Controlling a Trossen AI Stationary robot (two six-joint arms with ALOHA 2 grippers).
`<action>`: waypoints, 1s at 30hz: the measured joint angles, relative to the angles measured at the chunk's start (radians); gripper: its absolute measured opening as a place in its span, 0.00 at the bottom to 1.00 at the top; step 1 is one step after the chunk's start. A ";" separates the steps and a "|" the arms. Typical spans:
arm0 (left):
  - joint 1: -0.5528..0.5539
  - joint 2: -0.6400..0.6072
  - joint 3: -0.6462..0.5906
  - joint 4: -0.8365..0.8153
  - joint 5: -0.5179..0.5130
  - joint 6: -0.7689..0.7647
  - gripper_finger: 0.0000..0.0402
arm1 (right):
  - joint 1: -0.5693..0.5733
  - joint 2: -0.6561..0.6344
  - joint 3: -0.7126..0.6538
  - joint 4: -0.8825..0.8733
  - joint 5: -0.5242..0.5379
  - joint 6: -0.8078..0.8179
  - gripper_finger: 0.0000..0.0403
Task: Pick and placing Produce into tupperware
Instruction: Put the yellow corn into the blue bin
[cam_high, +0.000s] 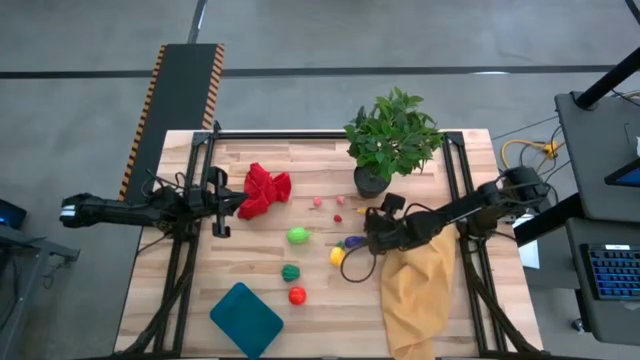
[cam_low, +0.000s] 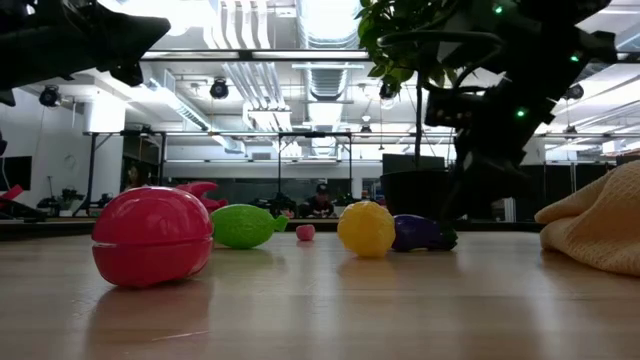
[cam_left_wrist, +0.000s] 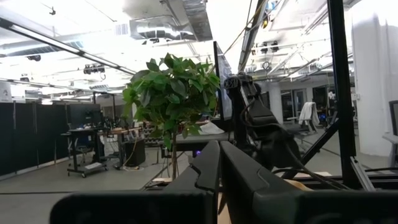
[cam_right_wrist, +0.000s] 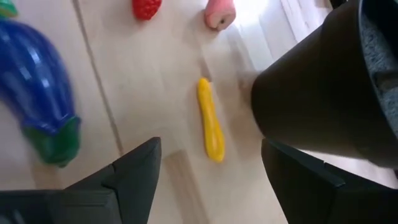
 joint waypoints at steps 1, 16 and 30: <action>0.000 0.000 0.000 -0.001 0.000 0.000 0.00 | -0.009 -0.003 0.000 0.003 -0.001 -0.009 0.67; 0.000 -0.001 0.000 -0.002 0.000 0.000 0.00 | -0.179 0.024 -0.006 0.087 -0.241 -0.193 0.67; 0.000 -0.002 0.000 -0.001 0.000 0.000 0.00 | -0.249 0.056 -0.004 0.110 -0.366 -0.298 0.65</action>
